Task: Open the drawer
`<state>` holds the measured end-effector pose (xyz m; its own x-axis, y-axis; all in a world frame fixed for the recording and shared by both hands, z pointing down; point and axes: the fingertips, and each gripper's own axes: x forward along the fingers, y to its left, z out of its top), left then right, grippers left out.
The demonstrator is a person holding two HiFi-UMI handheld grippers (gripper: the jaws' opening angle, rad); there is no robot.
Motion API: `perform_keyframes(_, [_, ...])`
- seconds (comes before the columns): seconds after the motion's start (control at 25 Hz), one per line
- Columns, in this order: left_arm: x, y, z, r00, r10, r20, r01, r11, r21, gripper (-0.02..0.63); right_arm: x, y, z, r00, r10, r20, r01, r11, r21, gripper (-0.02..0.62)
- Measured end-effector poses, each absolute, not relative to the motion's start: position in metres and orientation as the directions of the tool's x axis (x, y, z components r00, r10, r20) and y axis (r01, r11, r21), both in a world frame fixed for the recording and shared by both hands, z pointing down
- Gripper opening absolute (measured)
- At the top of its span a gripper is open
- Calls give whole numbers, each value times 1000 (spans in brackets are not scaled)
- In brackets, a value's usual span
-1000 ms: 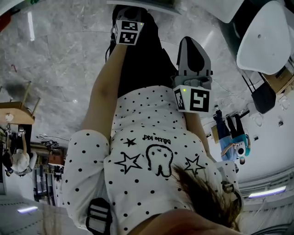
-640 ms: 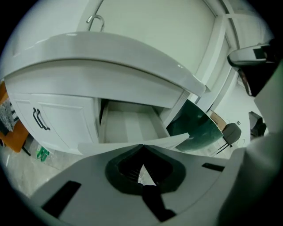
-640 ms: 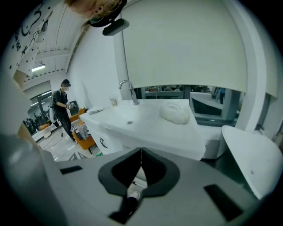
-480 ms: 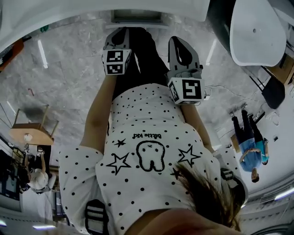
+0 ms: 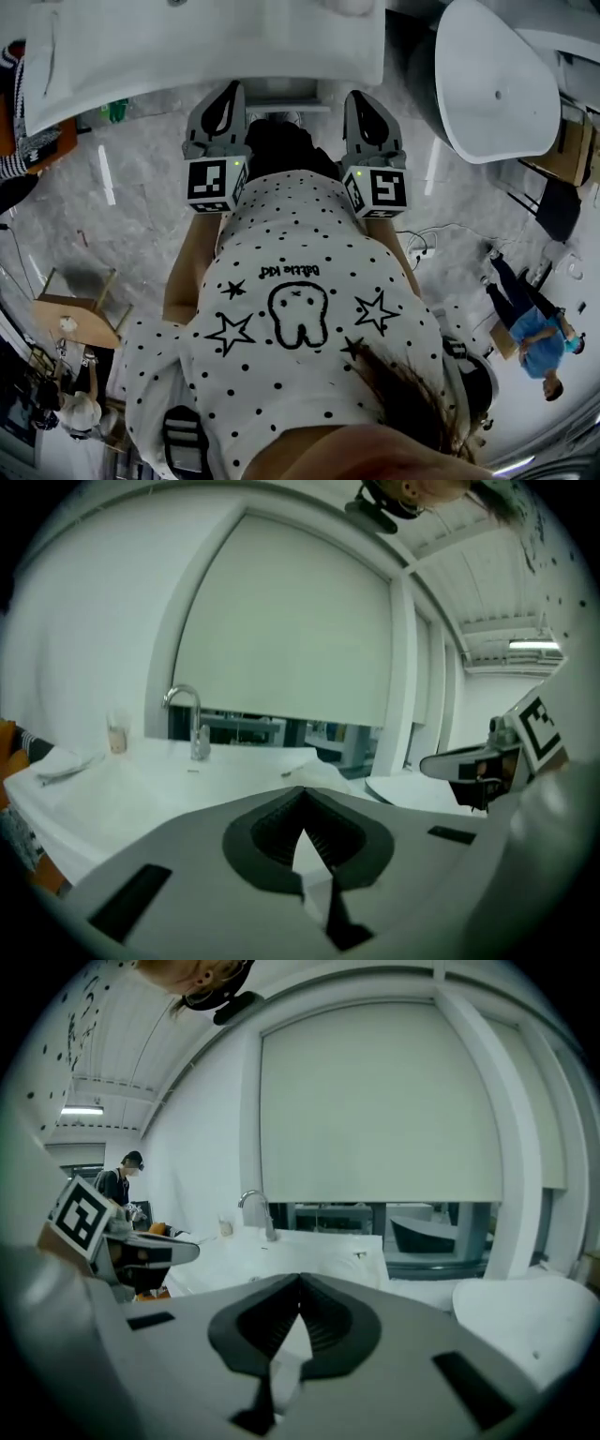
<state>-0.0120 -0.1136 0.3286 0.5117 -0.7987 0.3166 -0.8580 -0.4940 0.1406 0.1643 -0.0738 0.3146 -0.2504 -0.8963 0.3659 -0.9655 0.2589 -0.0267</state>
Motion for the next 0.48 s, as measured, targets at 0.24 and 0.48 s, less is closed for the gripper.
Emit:
perform_keyframes(0.24, [-20,-111,252,518,-838,172,-856,-510,88,0,167,-83,279,-237,-931,277,-970,242,-16,14])
perform_keyframes(0.48, [-32,-102,238,498,-854,150,-867,-491,81,0,163,-86,263,-237,-942,237,-971,239,-22,14])
